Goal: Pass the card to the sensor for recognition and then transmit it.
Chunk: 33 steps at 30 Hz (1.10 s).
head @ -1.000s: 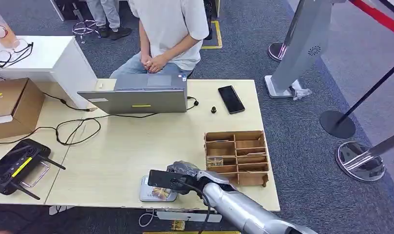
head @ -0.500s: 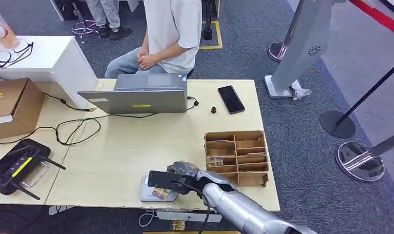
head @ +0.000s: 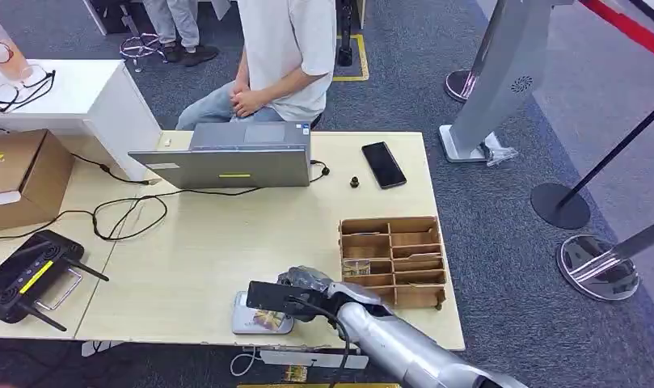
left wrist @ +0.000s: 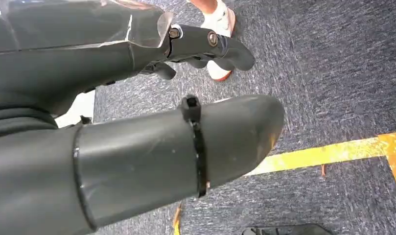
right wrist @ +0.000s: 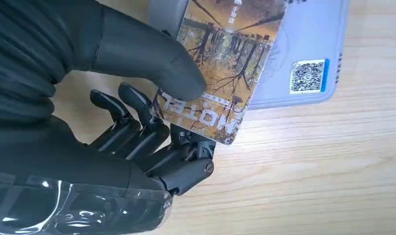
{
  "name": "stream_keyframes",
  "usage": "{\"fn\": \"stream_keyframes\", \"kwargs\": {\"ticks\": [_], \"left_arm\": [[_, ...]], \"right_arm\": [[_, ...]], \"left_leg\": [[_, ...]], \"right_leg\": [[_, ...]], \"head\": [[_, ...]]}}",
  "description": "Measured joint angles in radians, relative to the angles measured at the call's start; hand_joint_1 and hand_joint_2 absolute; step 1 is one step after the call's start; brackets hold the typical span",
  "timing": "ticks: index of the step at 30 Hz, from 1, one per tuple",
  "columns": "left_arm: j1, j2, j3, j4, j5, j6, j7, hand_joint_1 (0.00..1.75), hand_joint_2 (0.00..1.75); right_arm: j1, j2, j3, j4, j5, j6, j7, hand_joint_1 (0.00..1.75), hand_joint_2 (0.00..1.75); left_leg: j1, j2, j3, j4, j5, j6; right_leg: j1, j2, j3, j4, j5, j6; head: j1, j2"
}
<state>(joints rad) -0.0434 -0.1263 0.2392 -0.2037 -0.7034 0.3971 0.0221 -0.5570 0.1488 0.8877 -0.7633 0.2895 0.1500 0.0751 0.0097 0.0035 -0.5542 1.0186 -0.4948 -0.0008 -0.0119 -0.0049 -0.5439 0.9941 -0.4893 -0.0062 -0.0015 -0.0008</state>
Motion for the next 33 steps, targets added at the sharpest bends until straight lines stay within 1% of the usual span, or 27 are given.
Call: {"fn": "stream_keyframes", "kwargs": {"ticks": [4, 8, 12, 17, 22, 24, 26, 33], "left_arm": [[0.000, 0.000, 0.000, 0.000, 0.000, 0.000, 0.000, 0.00, 0.00], [0.001, 0.002, 0.000, 0.000, -0.007, -0.008, -0.007, 0.00, 0.00], [0.002, 0.007, 0.000, 0.000, -0.008, -0.013, -0.016, 0.00, 0.00], [0.005, 0.011, 0.000, 0.000, -0.007, -0.010, -0.028, 0.00, 0.00], [0.006, 0.011, 0.001, 0.000, -0.004, -0.006, -0.034, 0.00, 0.00], [0.006, 0.011, 0.002, 0.000, 0.000, -0.004, -0.035, 0.00, 0.00], [0.007, 0.011, 0.005, 0.000, 0.003, 0.000, -0.036, 0.00, 0.00], [0.006, 0.011, 0.016, 0.000, 0.003, 0.000, -0.042, 0.00, 0.00]], "right_arm": [[0.006, 0.000, -0.023, -0.016, -0.061, 0.047, -0.035, 1.75, 1.75], [0.016, -0.008, -0.054, -0.058, -0.120, 0.089, -0.065, 1.75, 1.75], [0.031, -0.021, -0.078, -0.118, -0.172, 0.119, -0.087, 1.75, 1.75], [0.059, -0.051, -0.111, -0.235, -0.257, 0.151, -0.121, 1.75, 1.75], [0.089, -0.078, -0.147, -0.352, -0.321, 0.154, -0.150, 1.75, 1.75], [0.101, -0.085, -0.165, -0.395, -0.346, 0.143, -0.172, 1.75, 1.75], [0.112, -0.090, -0.186, -0.438, -0.354, 0.118, -0.197, 1.75, 1.75], [0.124, -0.106, -0.214, -0.511, -0.360, 0.111, -0.203, 1.75, 1.75]], "left_leg": [[0.000, 0.000, 0.000, 0.000, 0.000, 0.000], [0.000, 0.000, 0.000, 0.000, 0.000, 0.000], [0.000, 0.000, 0.000, 0.000, 0.000, 0.000], [0.000, 0.000, -0.001, 0.000, 0.000, 0.000], [0.000, 0.000, -0.001, 0.000, 0.000, 0.000], [0.000, 0.000, -0.001, 0.000, 0.000, 0.000], [0.000, 0.000, -0.001, 0.000, 0.000, 0.000], [0.000, 0.000, -0.001, 0.000, 0.000, 0.000]], "right_leg": [[0.000, 0.000, 0.000, 0.000, 0.000, 0.000], [0.000, 0.000, 0.000, 0.000, 0.000, 0.000], [0.000, 0.000, -0.001, 0.000, 0.000, 0.000], [0.000, 0.000, -0.001, 0.000, 0.000, 0.000], [0.000, 0.000, -0.001, 0.000, 0.000, 0.000], [0.000, 0.000, -0.001, 0.000, 0.000, 0.000], [0.000, 0.000, -0.001, 0.000, 0.000, 0.000], [0.000, 0.000, -0.001, 0.000, 0.000, 0.000]], "head": [[0.000, 0.000], [0.000, 0.000], [0.000, 0.000], [0.000, 0.000], [0.000, 0.000], [0.000, 0.000], [0.000, 0.000], [0.000, 0.000]]}}
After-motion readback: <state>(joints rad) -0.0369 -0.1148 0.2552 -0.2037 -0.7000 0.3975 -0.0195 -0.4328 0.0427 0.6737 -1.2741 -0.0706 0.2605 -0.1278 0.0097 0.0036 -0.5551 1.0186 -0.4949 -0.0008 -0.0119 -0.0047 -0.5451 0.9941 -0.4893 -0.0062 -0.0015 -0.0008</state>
